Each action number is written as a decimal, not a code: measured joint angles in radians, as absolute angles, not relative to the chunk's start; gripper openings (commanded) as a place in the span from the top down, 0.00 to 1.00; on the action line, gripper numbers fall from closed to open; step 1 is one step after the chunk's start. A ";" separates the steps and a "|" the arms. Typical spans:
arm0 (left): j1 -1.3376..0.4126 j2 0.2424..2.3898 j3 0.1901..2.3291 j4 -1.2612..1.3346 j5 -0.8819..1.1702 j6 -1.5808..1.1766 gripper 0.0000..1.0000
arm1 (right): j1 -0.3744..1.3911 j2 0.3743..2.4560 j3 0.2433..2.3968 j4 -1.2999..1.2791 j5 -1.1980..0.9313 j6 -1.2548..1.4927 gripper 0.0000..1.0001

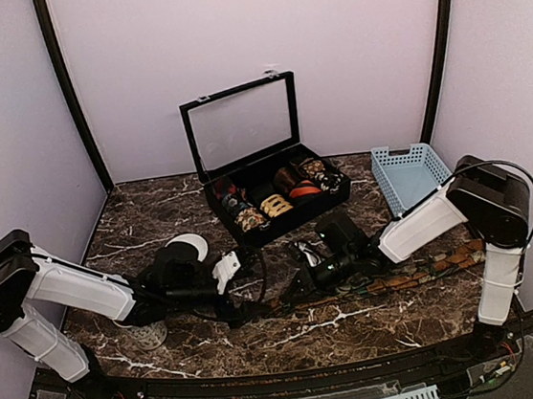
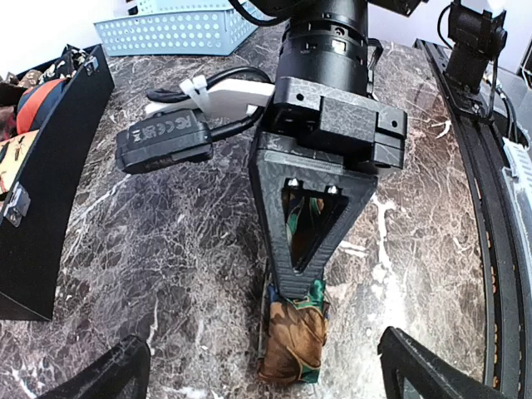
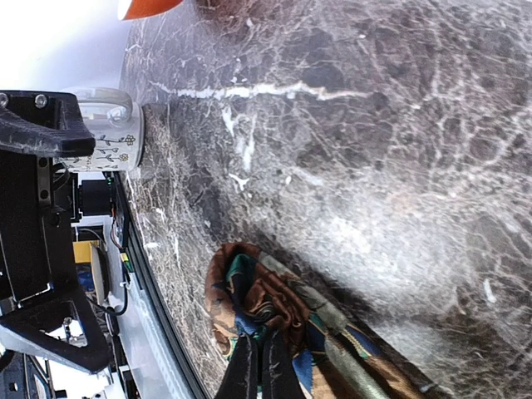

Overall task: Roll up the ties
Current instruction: Roll the tie at the center of the board.

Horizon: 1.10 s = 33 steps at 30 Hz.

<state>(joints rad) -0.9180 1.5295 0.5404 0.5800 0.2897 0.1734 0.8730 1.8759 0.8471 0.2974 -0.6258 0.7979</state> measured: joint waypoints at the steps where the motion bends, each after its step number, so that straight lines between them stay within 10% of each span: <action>1: -0.918 1.528 0.531 0.604 0.290 0.162 0.01 | 0.872 1.876 0.844 0.300 -0.626 0.798 1.00; 16: -0.987 1.858 0.653 0.677 0.338 0.183 0.15 | 0.869 1.876 0.831 0.323 -0.626 0.802 1.00; 28: -0.969 1.869 0.646 0.705 0.317 0.225 0.70 | 0.867 1.858 0.826 0.316 -0.626 0.806 1.00; 33: -0.960 1.809 0.596 0.678 0.324 0.224 0.62 | 0.871 1.860 0.826 0.335 -0.639 0.809 1.00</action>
<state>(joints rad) -0.9604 1.8088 0.5957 0.6785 0.3241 0.2245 0.8707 1.8599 0.8261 0.3351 -0.6392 0.8093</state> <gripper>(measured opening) 0.302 0.011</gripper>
